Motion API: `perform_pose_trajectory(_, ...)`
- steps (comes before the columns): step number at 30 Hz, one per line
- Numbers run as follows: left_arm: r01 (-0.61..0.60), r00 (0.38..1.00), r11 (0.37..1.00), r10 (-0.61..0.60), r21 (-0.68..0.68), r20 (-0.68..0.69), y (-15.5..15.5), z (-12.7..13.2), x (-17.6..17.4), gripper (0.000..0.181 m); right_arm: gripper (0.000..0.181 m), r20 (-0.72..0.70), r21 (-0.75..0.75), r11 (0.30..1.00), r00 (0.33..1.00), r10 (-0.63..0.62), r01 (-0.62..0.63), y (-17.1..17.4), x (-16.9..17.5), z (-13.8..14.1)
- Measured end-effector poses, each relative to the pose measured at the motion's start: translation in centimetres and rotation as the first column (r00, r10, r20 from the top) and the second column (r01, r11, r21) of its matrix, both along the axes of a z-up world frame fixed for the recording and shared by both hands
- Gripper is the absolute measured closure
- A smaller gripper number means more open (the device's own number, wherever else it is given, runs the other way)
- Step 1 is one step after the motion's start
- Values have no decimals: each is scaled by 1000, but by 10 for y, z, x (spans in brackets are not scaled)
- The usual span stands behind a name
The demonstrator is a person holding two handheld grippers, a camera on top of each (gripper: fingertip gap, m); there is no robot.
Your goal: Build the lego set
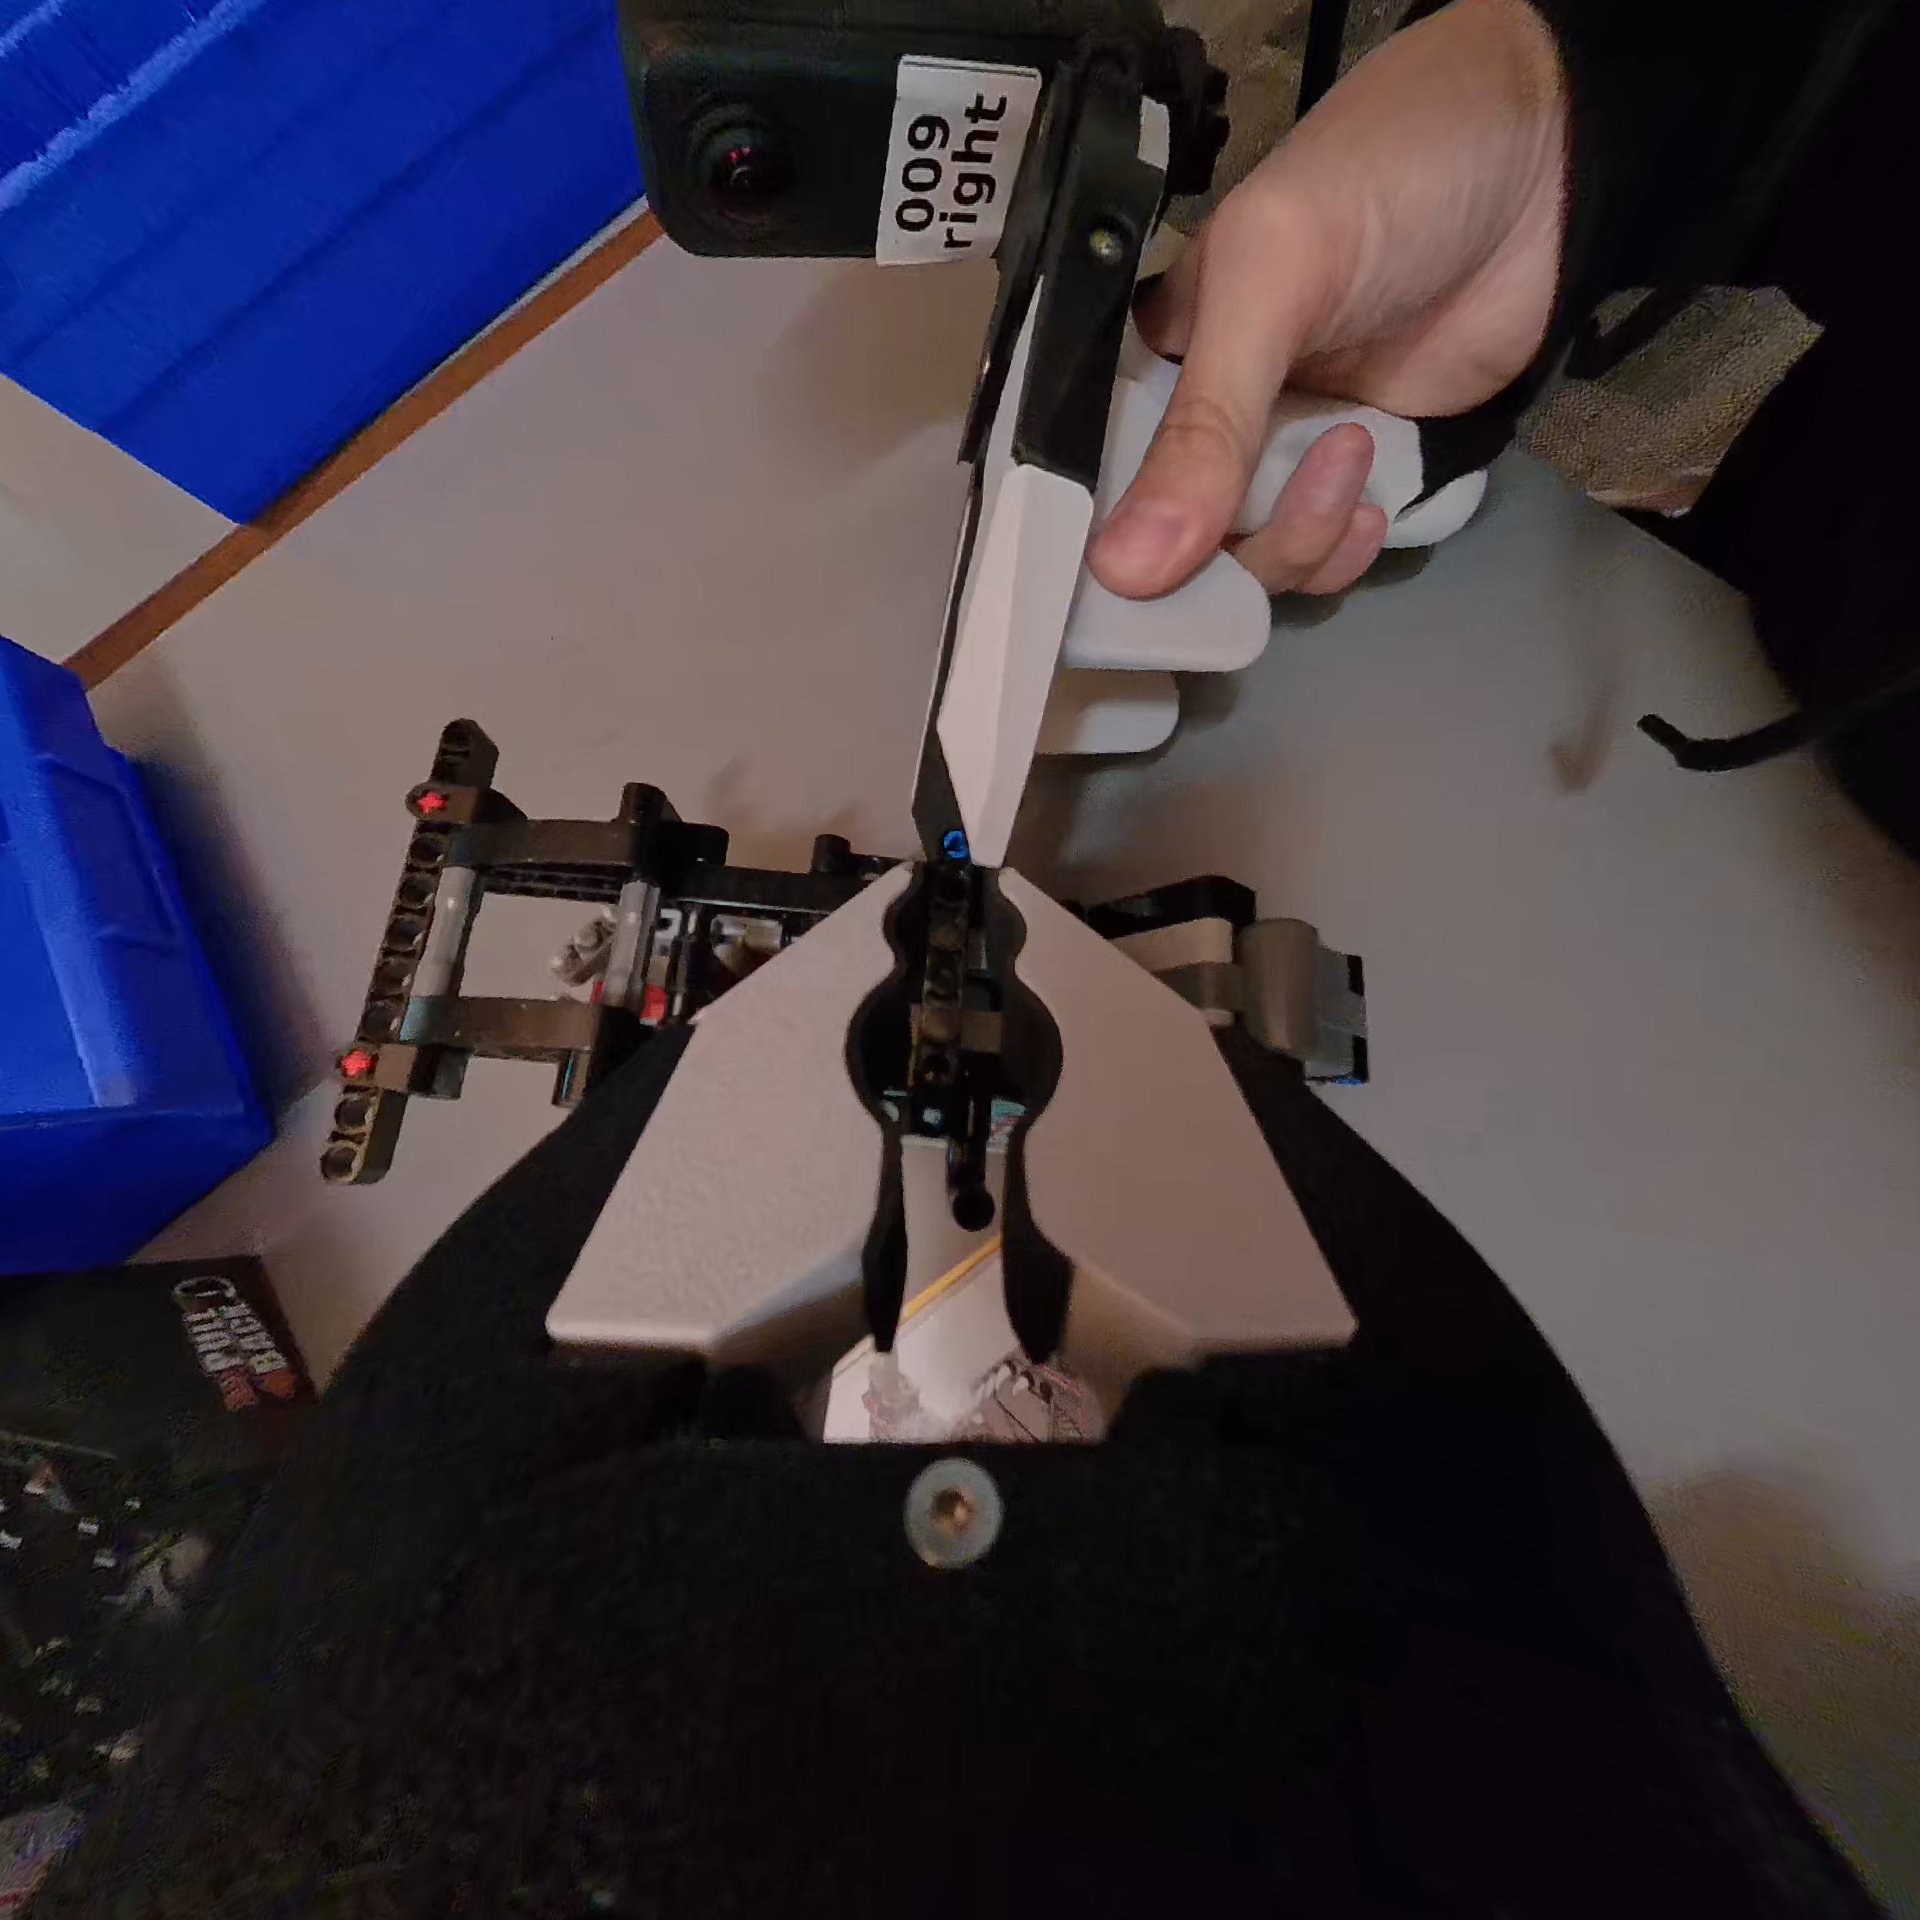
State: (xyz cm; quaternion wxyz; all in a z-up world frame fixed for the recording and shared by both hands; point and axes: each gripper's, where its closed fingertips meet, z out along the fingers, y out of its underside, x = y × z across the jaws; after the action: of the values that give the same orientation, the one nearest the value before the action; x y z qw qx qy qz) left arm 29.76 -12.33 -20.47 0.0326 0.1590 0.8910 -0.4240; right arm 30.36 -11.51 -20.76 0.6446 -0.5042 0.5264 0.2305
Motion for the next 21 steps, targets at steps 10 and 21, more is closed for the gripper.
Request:
perform_pose_trajectory(10, 28, 998, 996, -23, -85, 64, -3, 1, 4, 176, 144, -14, 5, 1000, 1000, 24, -24, 0, 1, 4)
perform_pose_trajectory(21, 52, 989, 998, -48, -23, 140, -2, 0, 4, 176, 151, -23, -13, 1000, 1000, 7, -7, -1, 5, 1)
